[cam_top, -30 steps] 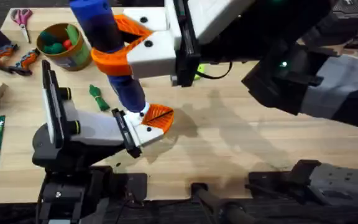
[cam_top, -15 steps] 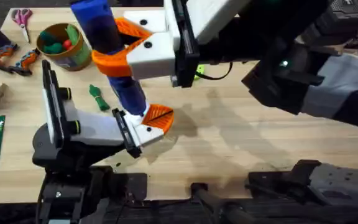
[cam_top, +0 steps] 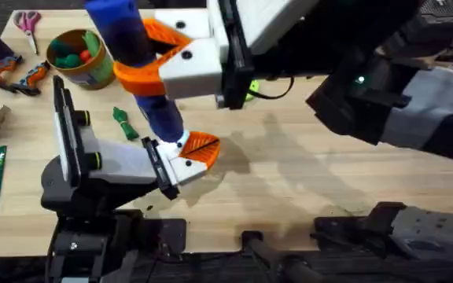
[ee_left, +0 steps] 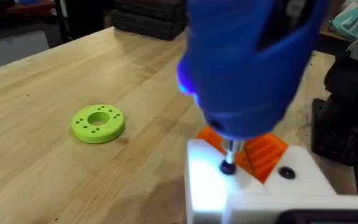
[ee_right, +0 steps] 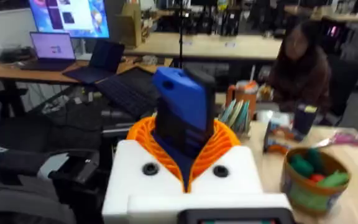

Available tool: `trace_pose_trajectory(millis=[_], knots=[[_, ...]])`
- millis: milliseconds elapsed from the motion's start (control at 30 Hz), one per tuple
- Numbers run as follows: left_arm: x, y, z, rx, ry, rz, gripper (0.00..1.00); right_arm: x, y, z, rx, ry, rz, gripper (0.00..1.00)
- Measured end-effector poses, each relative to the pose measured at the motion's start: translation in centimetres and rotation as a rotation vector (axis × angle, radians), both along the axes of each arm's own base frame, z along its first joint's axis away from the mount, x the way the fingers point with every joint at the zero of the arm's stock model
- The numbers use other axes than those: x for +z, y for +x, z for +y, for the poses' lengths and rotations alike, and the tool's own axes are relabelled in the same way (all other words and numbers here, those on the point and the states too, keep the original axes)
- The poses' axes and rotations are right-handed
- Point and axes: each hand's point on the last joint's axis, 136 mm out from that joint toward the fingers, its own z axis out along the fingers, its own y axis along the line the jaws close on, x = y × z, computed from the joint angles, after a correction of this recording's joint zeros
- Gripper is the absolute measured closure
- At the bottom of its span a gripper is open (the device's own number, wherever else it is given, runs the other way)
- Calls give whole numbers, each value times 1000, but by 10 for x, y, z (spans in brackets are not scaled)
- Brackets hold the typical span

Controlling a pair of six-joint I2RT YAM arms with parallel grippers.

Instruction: Pick up the gripper from the table and insert it into the empty holder that is missing its gripper. Then pick up a screw, insert it into the mounting hole, and use the screwdriver to tighten it. Finally, clean up the table by picking up the vegetable and placing it into the bucket.

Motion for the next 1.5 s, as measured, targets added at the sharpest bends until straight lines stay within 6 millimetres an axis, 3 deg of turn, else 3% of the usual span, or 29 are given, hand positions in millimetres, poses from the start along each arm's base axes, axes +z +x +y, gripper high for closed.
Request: trace_pose_trajectory(millis=[300, 600, 1500], knots=[[0, 0, 0, 0, 0, 0, 997, 3, 0, -1, 2, 7, 7, 975], [0, 0, 0, 0, 0, 0, 997, -7, 3, 0, -4, -32, 41, 975], [0, 0, 0, 0, 0, 0, 997, -2, 4, -1, -8, -12, 22, 975]])
